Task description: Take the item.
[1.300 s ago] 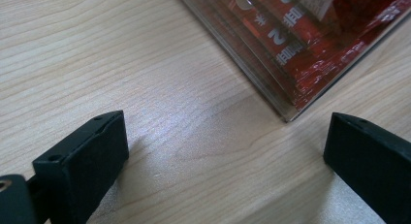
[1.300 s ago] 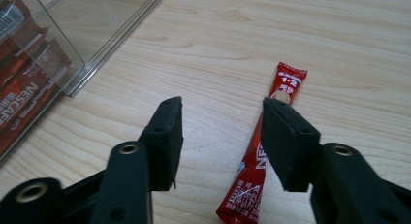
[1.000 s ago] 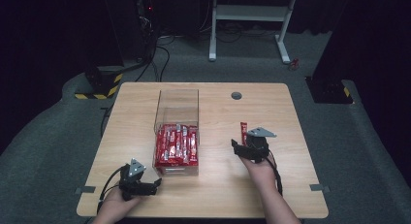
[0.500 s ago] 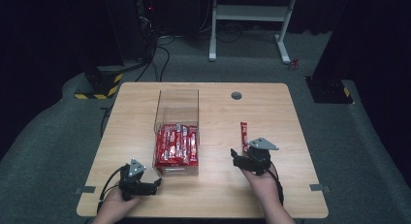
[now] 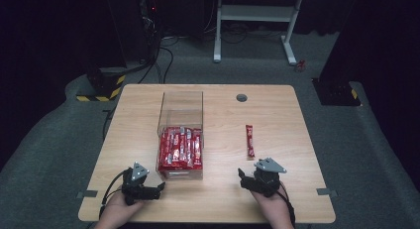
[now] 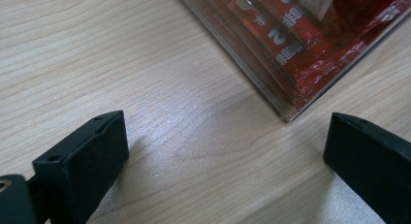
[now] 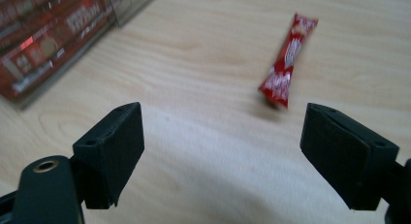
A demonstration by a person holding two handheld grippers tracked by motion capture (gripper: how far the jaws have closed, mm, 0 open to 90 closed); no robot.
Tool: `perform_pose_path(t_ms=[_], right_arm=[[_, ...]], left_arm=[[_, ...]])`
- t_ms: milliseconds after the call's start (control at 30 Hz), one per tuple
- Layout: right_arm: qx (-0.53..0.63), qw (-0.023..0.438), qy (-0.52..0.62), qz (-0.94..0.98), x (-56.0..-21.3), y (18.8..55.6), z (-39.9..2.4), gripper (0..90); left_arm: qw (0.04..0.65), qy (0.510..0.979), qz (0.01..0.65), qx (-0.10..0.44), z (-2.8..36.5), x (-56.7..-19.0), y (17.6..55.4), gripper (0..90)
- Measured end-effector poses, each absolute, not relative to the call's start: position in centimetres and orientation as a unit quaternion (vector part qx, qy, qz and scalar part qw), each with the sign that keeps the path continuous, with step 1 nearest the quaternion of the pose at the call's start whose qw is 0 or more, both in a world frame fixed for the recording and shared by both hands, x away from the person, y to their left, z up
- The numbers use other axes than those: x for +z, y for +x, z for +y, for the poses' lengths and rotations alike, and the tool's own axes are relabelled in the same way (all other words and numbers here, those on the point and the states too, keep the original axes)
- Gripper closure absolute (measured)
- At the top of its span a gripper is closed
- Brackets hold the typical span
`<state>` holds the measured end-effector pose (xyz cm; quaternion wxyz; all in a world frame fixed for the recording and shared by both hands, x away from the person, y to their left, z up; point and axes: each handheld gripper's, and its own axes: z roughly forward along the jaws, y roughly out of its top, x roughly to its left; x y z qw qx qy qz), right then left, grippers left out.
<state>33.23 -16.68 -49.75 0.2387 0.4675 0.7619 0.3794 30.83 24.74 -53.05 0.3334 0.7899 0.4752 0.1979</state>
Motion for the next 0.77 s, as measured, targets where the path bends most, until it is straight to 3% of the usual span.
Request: perform_pose_path(t_ms=[333, 467, 767], right_arm=[[0.345, 0.236, 0.475, 0.774, -52.3, 31.7, -17.8, 14.7], [0.321, 0.204, 0.485, 0.788, -52.5, 32.4, -17.8, 13.0], [0.319, 0.208, 0.490, 0.784, -52.5, 33.1, -17.3, 12.4]], left_arm=[[0.333, 0.790, 0.475, 0.198, 24.7, -53.1, 30.8, 2.5], [0.333, 0.790, 0.474, 0.199, 24.7, -53.1, 30.8, 2.5], [0.332, 0.789, 0.477, 0.199, 24.7, -53.1, 30.9, 2.6]])
